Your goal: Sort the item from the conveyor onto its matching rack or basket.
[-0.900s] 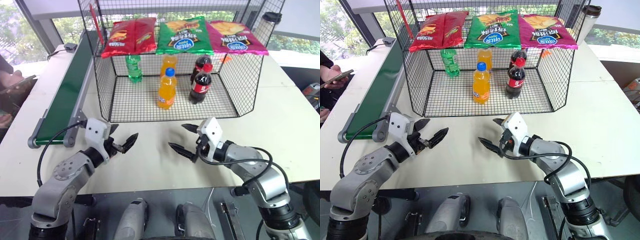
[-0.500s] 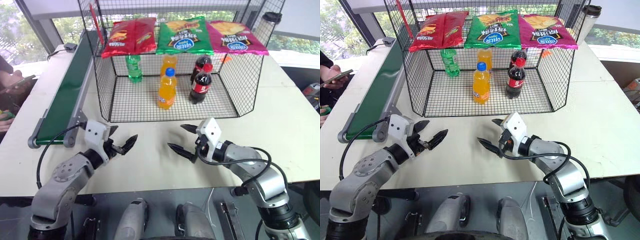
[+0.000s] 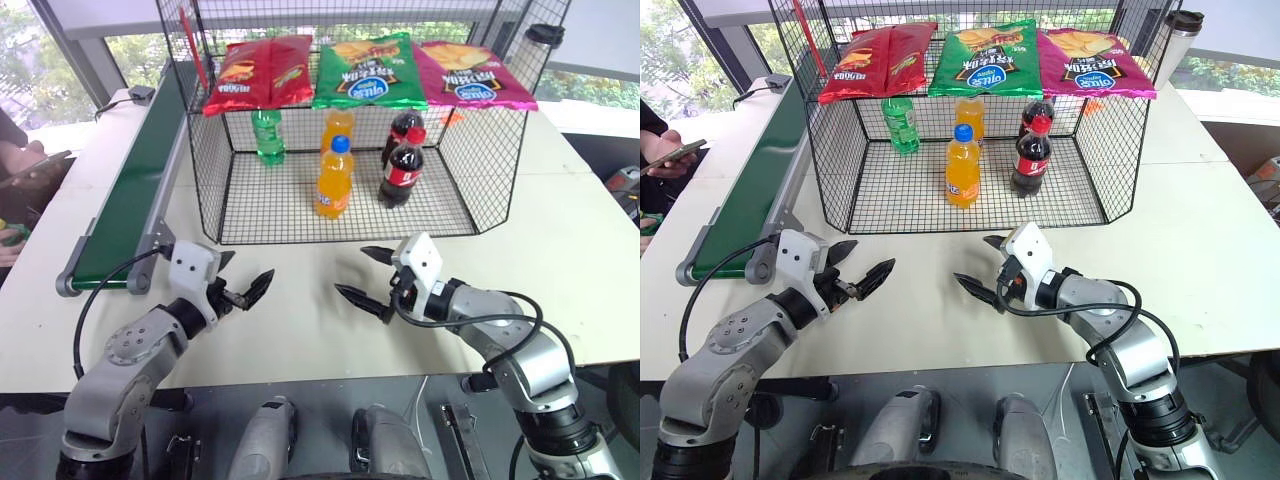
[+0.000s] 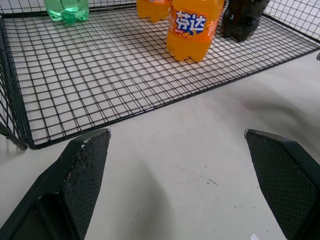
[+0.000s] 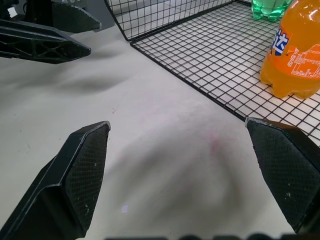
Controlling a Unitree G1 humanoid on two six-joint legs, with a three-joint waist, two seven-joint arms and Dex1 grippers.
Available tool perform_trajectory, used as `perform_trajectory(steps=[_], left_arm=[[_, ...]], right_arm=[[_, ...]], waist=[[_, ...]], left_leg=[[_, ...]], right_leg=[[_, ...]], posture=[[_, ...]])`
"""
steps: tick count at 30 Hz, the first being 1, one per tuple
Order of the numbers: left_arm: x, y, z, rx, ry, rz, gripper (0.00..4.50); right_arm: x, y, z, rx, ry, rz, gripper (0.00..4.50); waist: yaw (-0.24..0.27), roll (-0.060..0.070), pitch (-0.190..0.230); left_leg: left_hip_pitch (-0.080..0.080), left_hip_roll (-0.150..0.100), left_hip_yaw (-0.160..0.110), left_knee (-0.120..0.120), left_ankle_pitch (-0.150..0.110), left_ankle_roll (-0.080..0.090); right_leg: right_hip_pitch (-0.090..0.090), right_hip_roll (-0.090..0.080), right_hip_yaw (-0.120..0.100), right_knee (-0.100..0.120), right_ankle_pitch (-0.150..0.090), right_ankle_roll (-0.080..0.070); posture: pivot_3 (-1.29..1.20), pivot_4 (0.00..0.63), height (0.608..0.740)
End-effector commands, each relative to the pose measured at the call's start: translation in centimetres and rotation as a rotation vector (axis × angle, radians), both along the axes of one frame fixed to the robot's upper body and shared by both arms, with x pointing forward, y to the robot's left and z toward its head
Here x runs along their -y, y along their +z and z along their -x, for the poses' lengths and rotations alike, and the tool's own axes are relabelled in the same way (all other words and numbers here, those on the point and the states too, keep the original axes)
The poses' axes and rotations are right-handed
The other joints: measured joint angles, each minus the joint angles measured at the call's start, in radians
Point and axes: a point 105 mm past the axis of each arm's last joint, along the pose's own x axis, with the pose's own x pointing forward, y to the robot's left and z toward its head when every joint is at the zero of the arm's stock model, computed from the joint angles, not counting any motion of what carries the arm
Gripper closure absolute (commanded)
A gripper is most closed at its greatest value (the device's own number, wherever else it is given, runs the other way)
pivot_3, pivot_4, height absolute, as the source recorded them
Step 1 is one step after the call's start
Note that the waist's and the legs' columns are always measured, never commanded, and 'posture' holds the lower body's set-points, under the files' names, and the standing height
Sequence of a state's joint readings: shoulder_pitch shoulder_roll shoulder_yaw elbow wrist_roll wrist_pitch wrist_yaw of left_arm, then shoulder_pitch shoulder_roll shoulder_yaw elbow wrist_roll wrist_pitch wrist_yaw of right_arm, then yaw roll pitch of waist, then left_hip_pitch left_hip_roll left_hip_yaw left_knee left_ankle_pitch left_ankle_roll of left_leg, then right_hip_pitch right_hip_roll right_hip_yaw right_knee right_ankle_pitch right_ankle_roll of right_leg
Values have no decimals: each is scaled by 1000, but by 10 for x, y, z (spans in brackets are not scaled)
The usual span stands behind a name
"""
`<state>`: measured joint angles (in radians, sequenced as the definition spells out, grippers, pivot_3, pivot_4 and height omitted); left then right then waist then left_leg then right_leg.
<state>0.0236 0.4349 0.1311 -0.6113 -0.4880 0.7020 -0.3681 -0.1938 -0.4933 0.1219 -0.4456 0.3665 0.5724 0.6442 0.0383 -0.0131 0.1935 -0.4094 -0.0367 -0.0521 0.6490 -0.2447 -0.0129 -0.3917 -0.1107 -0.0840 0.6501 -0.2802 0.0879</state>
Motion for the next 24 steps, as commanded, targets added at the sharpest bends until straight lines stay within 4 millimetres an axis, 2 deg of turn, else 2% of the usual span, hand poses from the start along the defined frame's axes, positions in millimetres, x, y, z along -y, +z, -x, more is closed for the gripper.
perform_trajectory(steps=[1,6,11,24], left_arm=[[4,11,2,51,-18,-8,45],[4,11,0,53,-18,-6,45],[5,11,0,52,-20,-3,45],[6,12,-2,55,-18,1,45]], right_arm=[[-3,14,2,53,15,-18,0],[-4,20,0,71,14,-29,0],[-5,34,-1,96,19,-66,0],[-6,34,1,95,27,-66,0]], waist=[[0,0,0],[0,0,0],[0,0,0],[0,0,0]], left_leg=[[0,0,0,0,0,0],[0,0,0,0,0,0],[0,0,0,0,0,0],[0,0,0,0,0,0]], right_leg=[[0,0,0,0,0,0],[0,0,0,0,0,0],[0,0,0,0,0,0],[0,0,0,0,0,0]], posture=[[0,150,739],[0,150,739],[0,150,739],[0,150,739]])
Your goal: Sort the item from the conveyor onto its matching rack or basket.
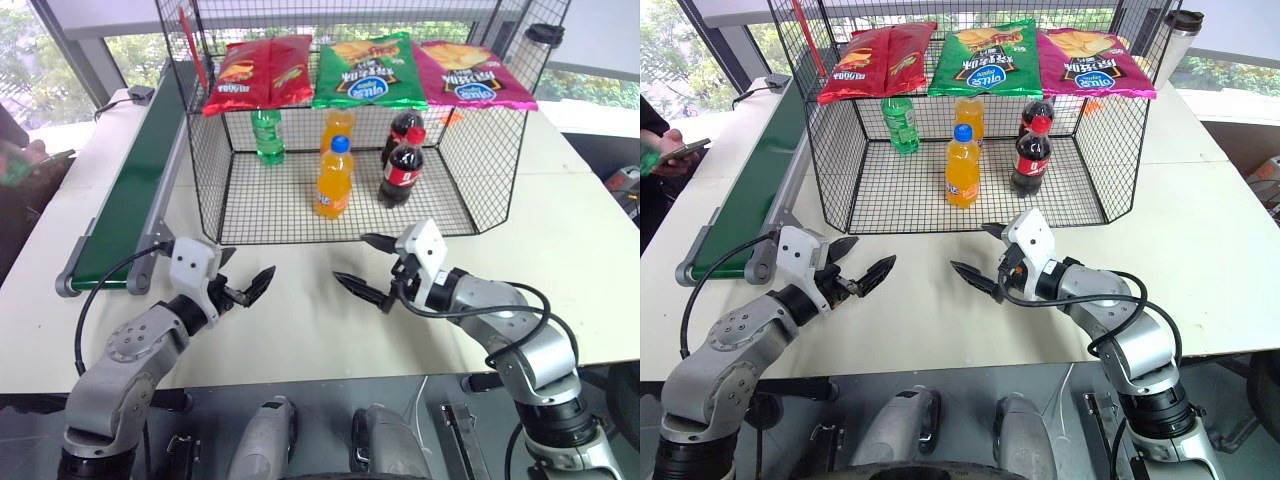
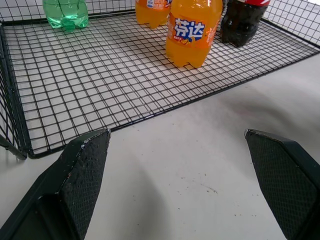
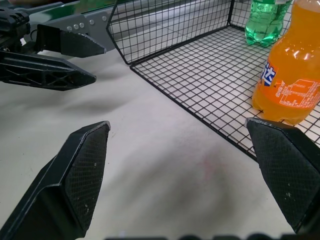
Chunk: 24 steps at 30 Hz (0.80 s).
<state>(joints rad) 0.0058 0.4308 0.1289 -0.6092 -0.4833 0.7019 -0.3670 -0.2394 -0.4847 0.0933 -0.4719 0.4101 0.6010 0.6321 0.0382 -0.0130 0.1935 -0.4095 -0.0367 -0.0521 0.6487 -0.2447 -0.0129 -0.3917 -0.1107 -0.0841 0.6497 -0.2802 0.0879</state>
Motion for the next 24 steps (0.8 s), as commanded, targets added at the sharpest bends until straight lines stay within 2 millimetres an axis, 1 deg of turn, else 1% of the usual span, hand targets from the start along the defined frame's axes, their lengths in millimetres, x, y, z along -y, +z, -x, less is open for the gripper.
perform_trajectory(steps=[1,8,16,24], left_arm=[[4,8,1,41,-16,0,45],[4,9,0,44,-9,-1,45],[0,10,-1,29,22,2,45],[-12,20,-12,66,117,2,45]], right_arm=[[-3,14,4,55,18,-23,0],[-3,9,4,49,19,-15,0],[-3,12,5,59,35,-20,0],[-13,21,28,84,195,2,0]], waist=[[0,0,0],[0,0,0],[0,0,0],[1,0,0]], left_leg=[[0,0,0,0,0,0],[0,0,0,0,0,0],[0,0,0,0,0,0],[0,0,0,0,0,0]], right_leg=[[0,0,0,0,0,0],[0,0,0,0,0,0],[0,0,0,0,0,0],[0,0,0,0,0,0]], posture=[[0,150,739],[0,150,739],[0,150,739],[0,150,739]])
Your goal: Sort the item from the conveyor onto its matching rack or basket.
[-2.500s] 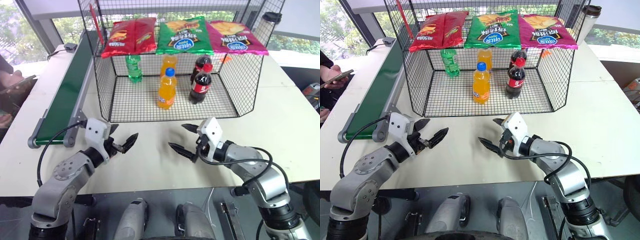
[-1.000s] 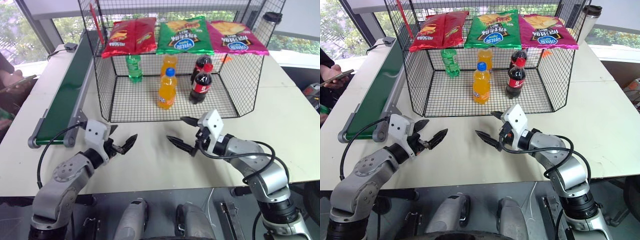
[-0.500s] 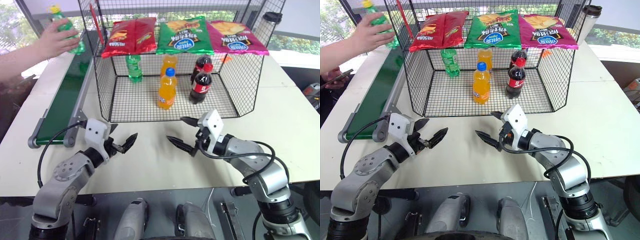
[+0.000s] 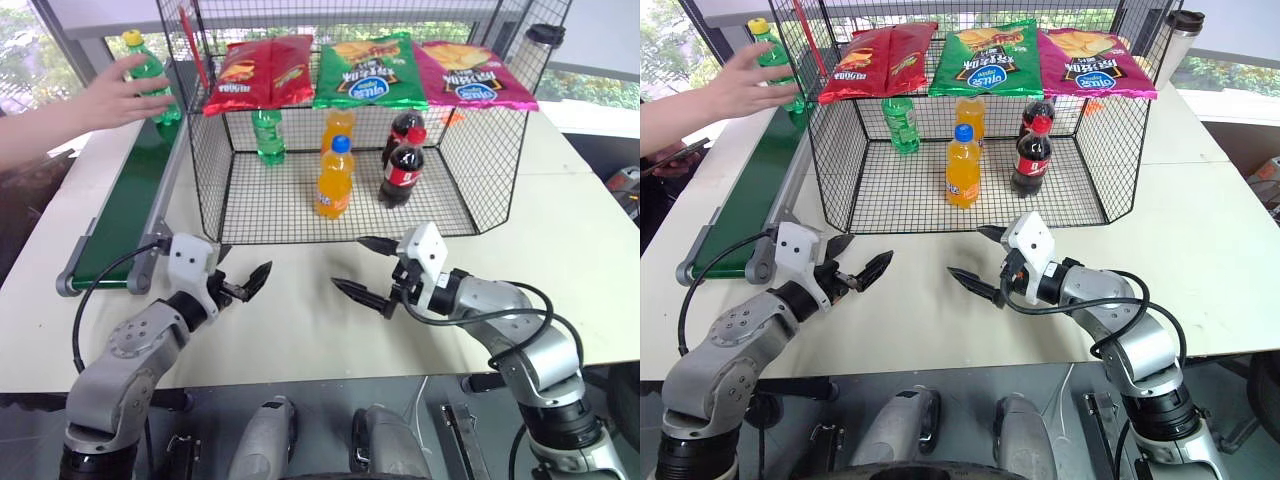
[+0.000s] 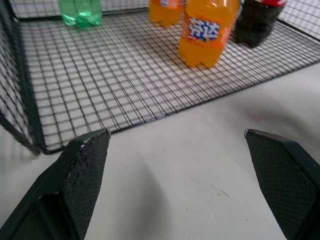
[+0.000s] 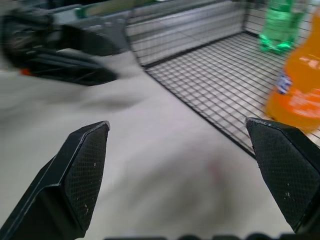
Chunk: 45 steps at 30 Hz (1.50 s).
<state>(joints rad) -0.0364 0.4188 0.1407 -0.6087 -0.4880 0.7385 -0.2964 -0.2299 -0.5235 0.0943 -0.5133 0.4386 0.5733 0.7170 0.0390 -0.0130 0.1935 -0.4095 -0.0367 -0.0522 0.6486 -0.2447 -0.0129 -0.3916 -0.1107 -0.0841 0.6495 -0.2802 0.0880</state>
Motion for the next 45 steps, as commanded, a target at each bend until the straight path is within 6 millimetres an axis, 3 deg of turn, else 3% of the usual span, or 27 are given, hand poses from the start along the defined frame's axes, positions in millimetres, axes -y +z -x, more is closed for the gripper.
perform_trajectory(steps=[1,12,17,22,29,45], left_arm=[[-10,15,-6,63,70,-7,45],[-45,42,-15,165,310,-2,45],[-94,50,-13,192,526,-6,45],[-130,50,-7,197,667,-20,45],[-146,53,-9,192,667,-50,45],[-151,60,-15,228,694,-47,45]], right_arm=[[-9,15,16,54,99,-7,0],[-19,25,20,63,140,-17,0],[-15,22,16,46,113,-23,0],[-14,24,16,36,110,-51,0],[-16,31,19,53,131,-78,0],[-14,27,16,54,107,-69,0]], waist=[[0,0,0],[0,0,0],[-1,0,0],[-1,0,0],[0,0,0],[-1,0,0]], left_leg=[[0,0,0,0,0,0],[0,0,0,0,0,0],[0,0,0,0,0,0],[0,0,0,0,0,0],[0,0,0,0,0,0],[0,0,0,0,0,0]], right_leg=[[0,0,0,0,0,0],[0,0,0,0,0,0],[0,0,0,0,0,0],[0,1,0,0,0,0],[0,0,0,0,0,0],[0,0,0,0,0,0]], posture=[[0,150,739],[0,150,739],[0,150,739],[0,150,739],[0,150,739],[0,150,739]])
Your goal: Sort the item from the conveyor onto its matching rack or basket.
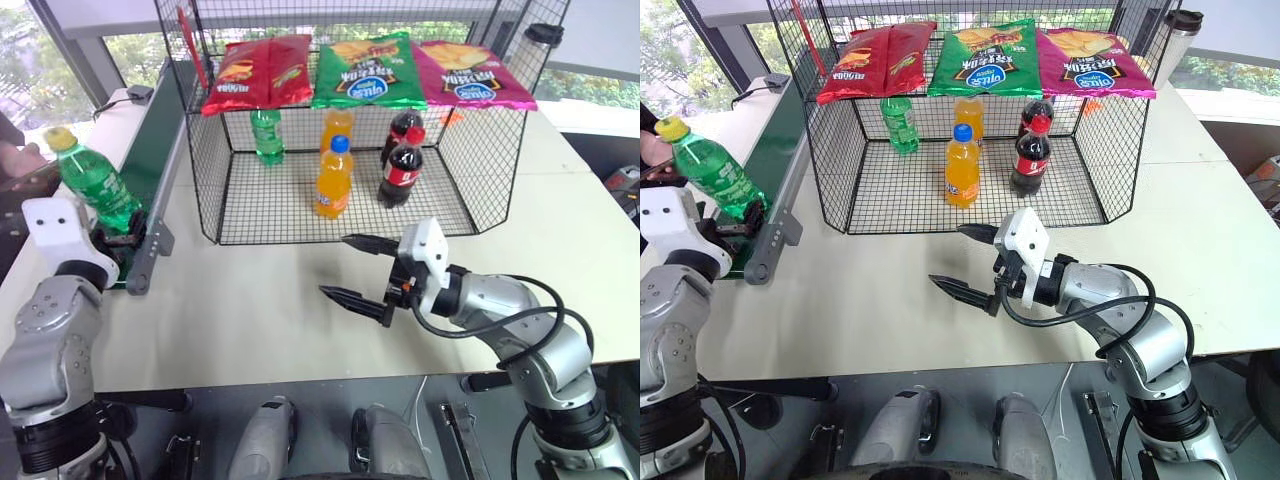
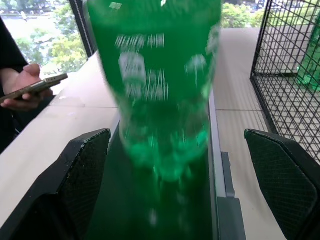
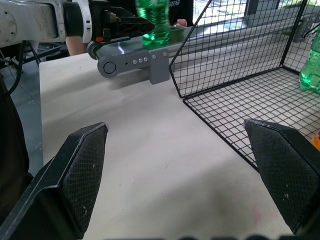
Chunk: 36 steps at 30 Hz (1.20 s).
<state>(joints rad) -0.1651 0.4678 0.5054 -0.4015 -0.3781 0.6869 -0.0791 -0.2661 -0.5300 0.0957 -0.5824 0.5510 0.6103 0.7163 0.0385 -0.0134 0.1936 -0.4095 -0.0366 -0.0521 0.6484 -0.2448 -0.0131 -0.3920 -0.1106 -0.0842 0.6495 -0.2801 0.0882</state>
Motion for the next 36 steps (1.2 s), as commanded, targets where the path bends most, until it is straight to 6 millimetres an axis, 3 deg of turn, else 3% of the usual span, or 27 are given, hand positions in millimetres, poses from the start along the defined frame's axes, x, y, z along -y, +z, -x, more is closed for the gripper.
perform_trajectory(steps=[1,4,7,9,10,18,23,30,36], left_arm=[[-6,17,3,67,38,-27,45],[-5,15,3,61,38,-35,45],[-1,11,4,58,11,-25,869],[4,13,5,75,-16,-19,1667],[5,14,5,83,-24,-16,1717],[26,45,3,193,-174,-2,1717],[51,62,1,174,-374,-6,1717],[101,66,10,87,-692,-5,1717],[139,57,7,49,-826,-16,1717]], right_arm=[[1,6,1,37,0,-9,0],[1,6,0,38,-4,-6,0],[1,6,-1,39,-8,-5,0],[1,6,-1,39,-10,-3,0],[1,6,-1,40,-11,-2,0],[3,7,-2,37,-18,1,0],[4,6,-3,33,-25,4,0],[6,4,-4,25,-36,6,0],[9,2,-6,22,-57,11,0]], waist=[[0,0,0],[1,0,0],[1,0,0],[2,0,0],[2,0,0],[0,-1,0],[-1,-1,0],[-1,-1,1],[-1,-1,1]], left_leg=[[0,0,0,0,0,0],[0,0,0,0,0,0],[0,0,0,0,0,0],[0,0,0,0,0,0],[0,0,0,0,0,0],[-1,0,0,0,0,0],[-1,0,0,0,0,0],[-1,0,0,0,0,0],[-1,0,0,0,0,0]], right_leg=[[0,0,0,0,0,0],[0,0,0,0,0,0],[0,0,0,0,0,0],[0,0,0,0,0,0],[0,0,0,0,0,0],[0,-1,0,0,0,0],[0,0,0,0,0,0],[0,0,0,0,0,0],[0,0,0,0,0,0]], posture=[[0,150,739],[0,150,739],[0,150,739],[0,150,739],[0,150,739],[0,150,739],[0,150,739],[0,150,739],[0,150,739]])
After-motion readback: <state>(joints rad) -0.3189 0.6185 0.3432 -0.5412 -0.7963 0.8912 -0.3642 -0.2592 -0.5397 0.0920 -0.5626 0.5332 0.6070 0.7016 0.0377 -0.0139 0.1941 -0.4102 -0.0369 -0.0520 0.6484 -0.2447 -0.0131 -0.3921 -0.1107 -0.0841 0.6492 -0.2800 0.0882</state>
